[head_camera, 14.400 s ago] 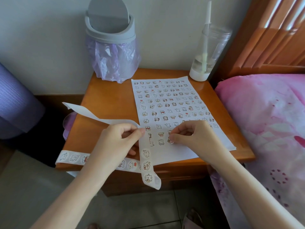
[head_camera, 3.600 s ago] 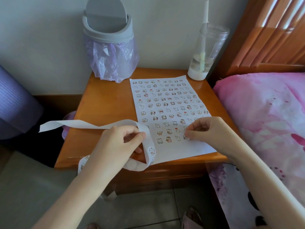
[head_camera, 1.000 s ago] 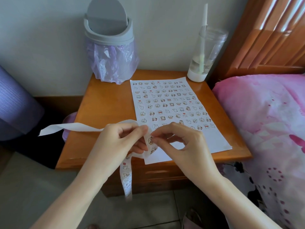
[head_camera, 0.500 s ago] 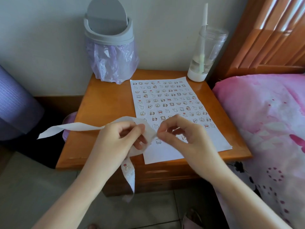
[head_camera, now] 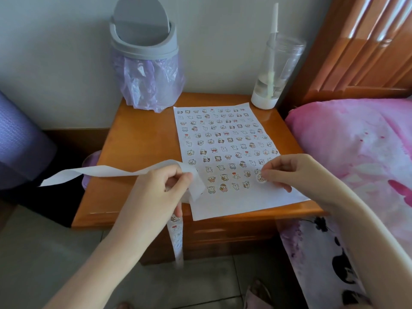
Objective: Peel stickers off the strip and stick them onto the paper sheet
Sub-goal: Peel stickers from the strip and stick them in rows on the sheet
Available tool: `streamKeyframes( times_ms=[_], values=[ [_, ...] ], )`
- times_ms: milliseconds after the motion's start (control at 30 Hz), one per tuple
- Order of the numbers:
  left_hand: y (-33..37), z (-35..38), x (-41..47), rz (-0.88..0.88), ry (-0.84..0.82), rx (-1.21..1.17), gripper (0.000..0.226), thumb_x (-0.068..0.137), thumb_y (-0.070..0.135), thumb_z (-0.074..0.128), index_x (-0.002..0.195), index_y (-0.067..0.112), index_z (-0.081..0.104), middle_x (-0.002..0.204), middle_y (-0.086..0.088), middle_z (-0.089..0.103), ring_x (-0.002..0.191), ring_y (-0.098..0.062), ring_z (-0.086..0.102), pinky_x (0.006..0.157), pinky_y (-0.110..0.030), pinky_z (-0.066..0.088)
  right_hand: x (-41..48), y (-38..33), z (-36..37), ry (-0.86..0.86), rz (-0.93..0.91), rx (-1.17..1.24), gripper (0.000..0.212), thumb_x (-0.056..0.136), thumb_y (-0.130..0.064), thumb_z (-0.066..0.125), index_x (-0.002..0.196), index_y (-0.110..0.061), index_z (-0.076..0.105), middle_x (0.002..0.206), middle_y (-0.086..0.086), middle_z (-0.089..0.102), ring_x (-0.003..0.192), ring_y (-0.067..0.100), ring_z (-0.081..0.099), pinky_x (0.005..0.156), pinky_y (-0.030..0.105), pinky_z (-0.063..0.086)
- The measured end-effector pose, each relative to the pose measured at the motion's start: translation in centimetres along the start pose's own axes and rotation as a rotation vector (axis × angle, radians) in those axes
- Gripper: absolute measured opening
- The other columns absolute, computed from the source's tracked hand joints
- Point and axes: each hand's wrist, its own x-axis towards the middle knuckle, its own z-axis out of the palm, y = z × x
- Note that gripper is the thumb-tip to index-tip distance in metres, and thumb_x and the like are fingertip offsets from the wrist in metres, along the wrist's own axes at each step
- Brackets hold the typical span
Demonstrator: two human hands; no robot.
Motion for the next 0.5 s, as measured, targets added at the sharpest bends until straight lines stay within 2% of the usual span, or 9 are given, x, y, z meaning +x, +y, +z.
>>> streamKeyframes(
  times_ms=[267,400,500],
  values=[
    [-0.30,0.11,0.09,0.014,-0.004,0.008,0.019,0.090,0.035,0.052,0.090,0.022,0.066,0.049,0.015,0.061,0.045,-0.005,0.061,0.046,-0.007,0.043,0.33,0.37,0.45,-0.019,-0.010,-0.021,0.007,0.081,-0.016,0.069,0.086,-0.012,0.072,0.073,-0.002,0.068,0.044,-0.007,0.051,0.043,0.005,0.036],
    [-0.43,0.13,0.19,0.012,0.003,0.004,0.020,0.090,0.034,0.053,0.089,0.020,0.067,0.045,0.011,0.059,0.046,-0.005,0.061,0.045,-0.006,0.043,0.43,0.58,0.68,-0.006,-0.024,-0.020,0.004,0.081,-0.017,0.070,0.084,-0.014,0.071,0.075,-0.004,0.068,0.046,-0.007,0.051,0.042,0.005,0.036],
    [-0.35,0.10,0.20,0.012,0.007,-0.004,0.018,0.090,0.034,0.053,0.081,0.023,0.065,0.044,0.010,0.059,0.046,-0.006,0.062,0.048,-0.007,0.045,0.55,0.74,0.80,0.004,-0.026,-0.024,0.004,0.080,-0.018,0.071,0.083,-0.015,0.072,0.077,-0.003,0.070,0.049,-0.006,0.053,0.044,0.005,0.037]
  ],
)
